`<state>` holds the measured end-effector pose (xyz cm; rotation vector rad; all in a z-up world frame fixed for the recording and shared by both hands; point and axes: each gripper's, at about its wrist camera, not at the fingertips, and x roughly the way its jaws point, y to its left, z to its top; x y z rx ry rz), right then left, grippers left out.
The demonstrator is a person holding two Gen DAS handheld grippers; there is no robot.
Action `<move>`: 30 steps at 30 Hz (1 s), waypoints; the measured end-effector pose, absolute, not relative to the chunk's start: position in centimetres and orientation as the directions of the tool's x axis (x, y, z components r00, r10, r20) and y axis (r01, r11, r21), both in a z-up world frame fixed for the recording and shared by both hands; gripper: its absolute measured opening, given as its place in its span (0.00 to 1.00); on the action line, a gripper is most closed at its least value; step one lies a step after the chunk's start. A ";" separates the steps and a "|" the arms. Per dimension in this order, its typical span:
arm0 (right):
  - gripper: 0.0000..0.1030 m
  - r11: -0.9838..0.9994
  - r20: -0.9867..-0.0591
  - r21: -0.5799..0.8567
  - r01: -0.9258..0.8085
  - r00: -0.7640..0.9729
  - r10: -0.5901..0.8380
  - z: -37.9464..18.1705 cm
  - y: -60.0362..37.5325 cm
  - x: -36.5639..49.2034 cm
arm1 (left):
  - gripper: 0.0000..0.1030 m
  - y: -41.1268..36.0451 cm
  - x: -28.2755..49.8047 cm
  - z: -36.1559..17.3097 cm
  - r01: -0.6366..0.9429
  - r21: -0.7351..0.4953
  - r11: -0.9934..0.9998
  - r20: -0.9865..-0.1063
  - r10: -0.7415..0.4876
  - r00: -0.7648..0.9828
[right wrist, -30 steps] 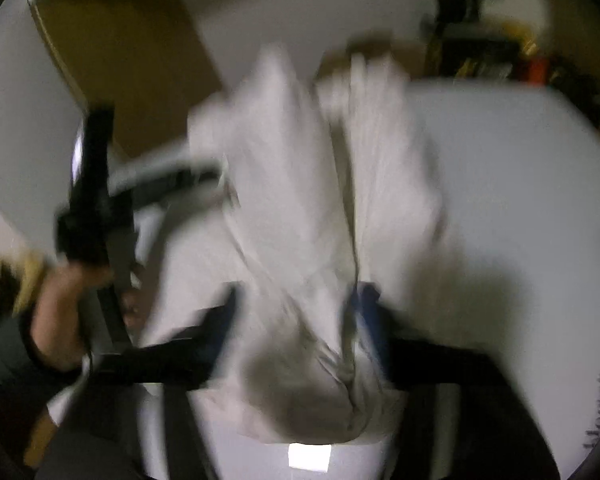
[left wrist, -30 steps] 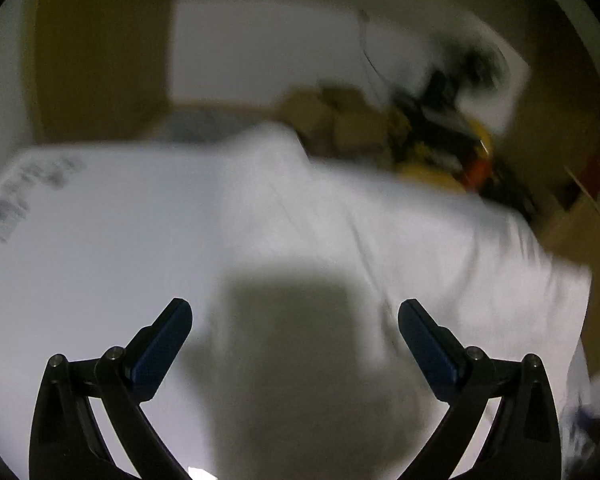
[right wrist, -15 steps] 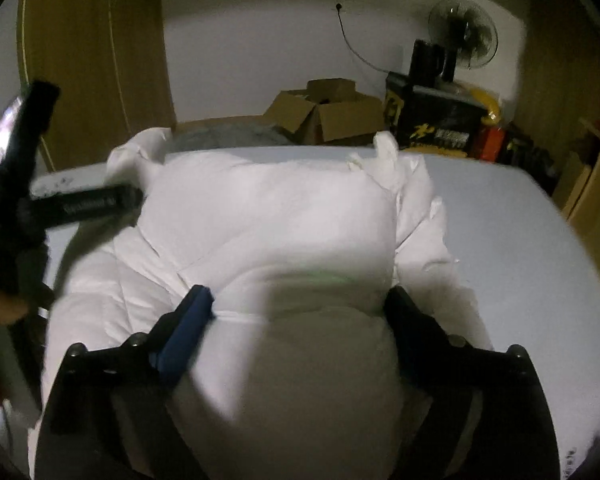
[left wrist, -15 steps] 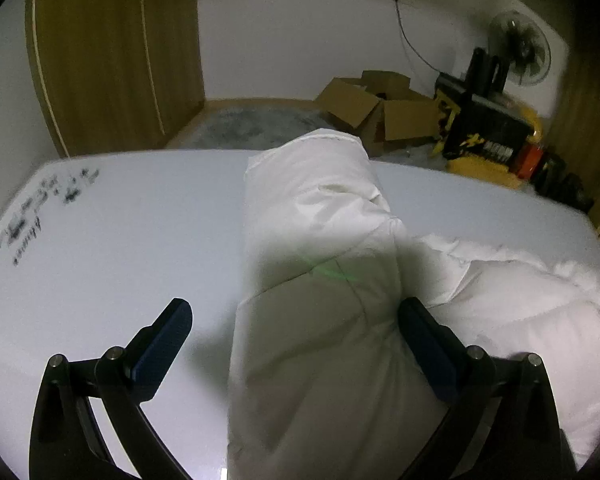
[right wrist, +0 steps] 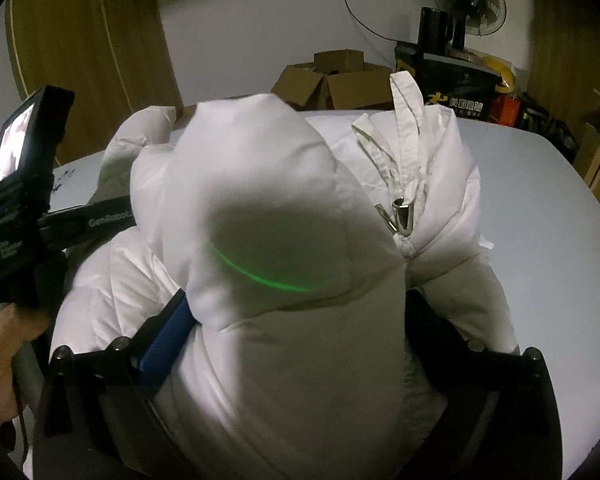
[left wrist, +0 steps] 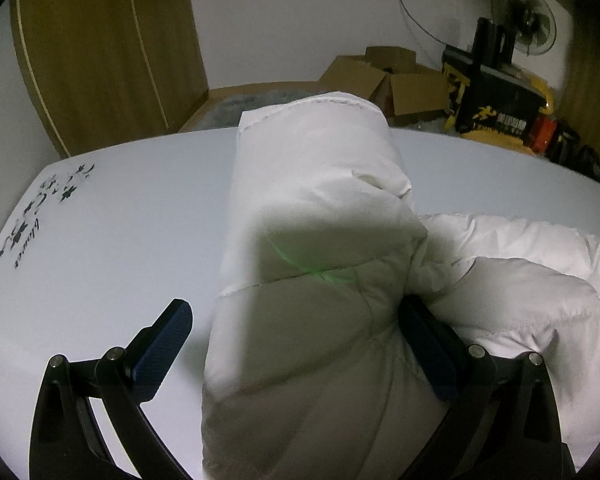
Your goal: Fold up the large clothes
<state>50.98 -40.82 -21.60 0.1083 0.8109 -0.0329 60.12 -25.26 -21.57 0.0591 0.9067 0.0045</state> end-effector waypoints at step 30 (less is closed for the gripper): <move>0.99 0.766 -0.711 0.615 0.185 0.550 0.438 -21.3 -48.9 36.0 | 1.00 -10.4 60.4 -20.0 0.154 -0.599 0.786 -0.728 -0.614 0.306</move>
